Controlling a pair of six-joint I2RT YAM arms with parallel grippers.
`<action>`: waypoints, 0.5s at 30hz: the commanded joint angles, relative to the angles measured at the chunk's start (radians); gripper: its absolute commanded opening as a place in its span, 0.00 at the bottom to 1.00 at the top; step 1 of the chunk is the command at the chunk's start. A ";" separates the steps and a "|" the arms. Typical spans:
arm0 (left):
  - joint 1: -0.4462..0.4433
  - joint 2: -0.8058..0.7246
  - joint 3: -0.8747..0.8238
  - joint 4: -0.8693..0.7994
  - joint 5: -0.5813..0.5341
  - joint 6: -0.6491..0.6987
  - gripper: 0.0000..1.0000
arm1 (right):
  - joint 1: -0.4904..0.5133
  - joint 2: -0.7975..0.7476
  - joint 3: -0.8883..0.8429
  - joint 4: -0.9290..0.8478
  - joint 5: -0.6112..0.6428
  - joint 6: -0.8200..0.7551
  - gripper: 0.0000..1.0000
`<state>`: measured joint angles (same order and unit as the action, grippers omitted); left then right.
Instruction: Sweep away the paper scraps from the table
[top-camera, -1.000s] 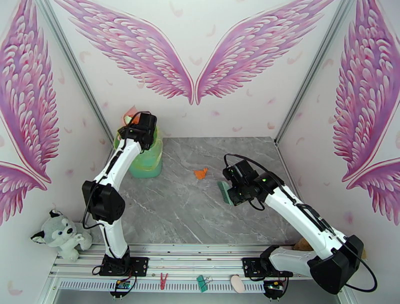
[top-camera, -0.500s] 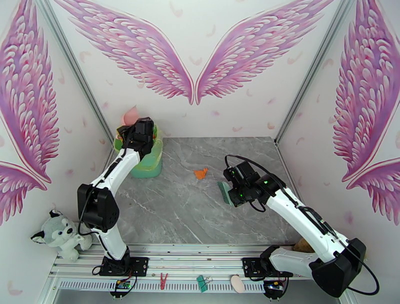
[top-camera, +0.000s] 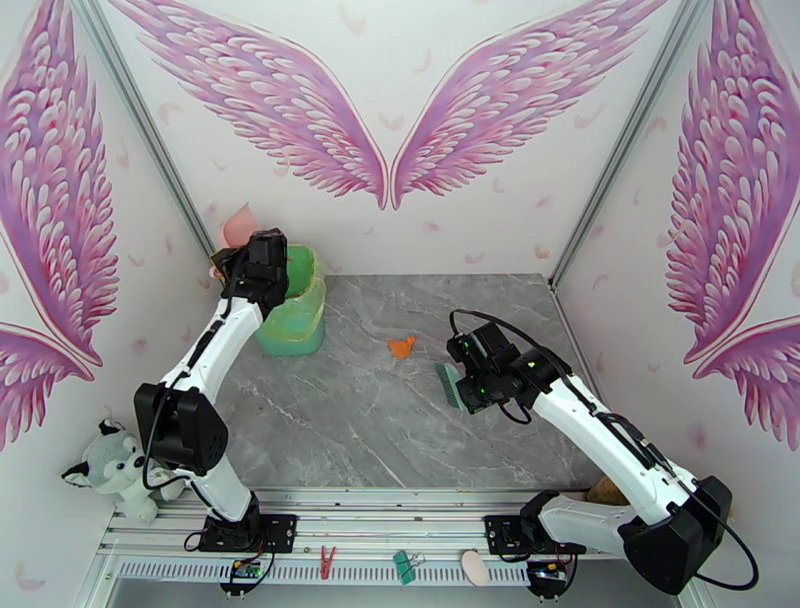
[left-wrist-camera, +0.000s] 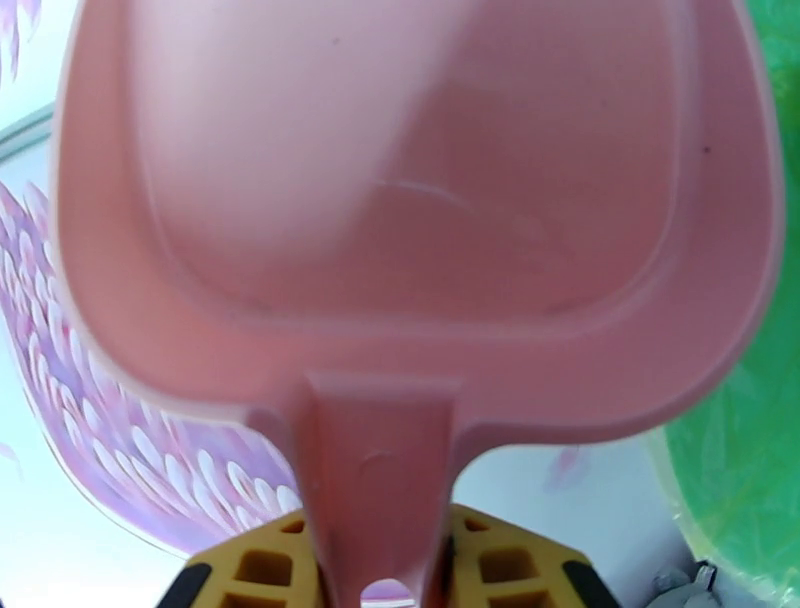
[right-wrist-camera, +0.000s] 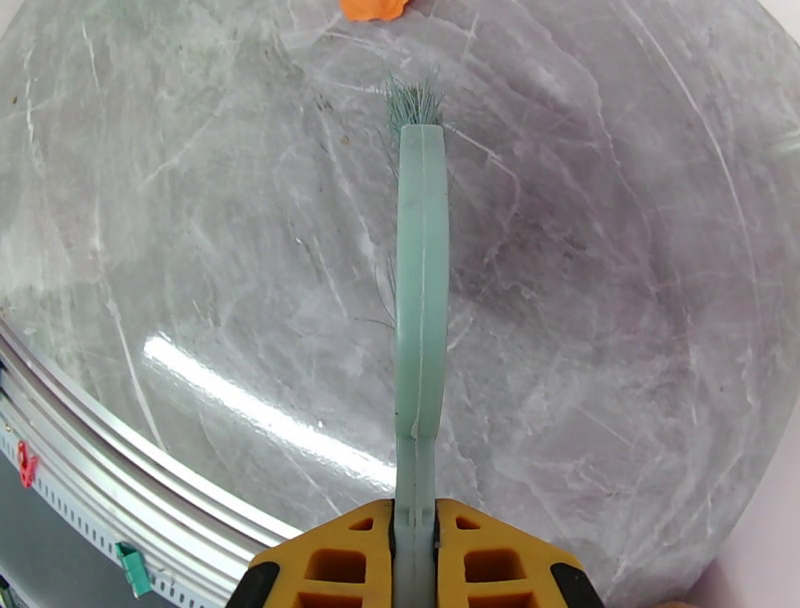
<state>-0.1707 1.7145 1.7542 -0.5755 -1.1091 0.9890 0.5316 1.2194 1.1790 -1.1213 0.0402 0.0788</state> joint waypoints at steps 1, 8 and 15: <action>-0.013 -0.116 0.156 -0.391 0.219 -0.369 0.00 | 0.008 0.008 0.001 0.034 -0.012 0.012 0.00; -0.136 -0.256 0.255 -0.714 0.696 -0.503 0.00 | -0.023 0.011 0.015 0.058 -0.074 0.062 0.00; -0.269 -0.357 0.063 -0.869 0.914 -0.631 0.00 | -0.060 0.082 0.131 -0.001 0.078 0.030 0.00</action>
<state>-0.4000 1.3384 1.8965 -1.2903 -0.3382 0.4522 0.4847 1.2678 1.2407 -1.1095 0.0349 0.1146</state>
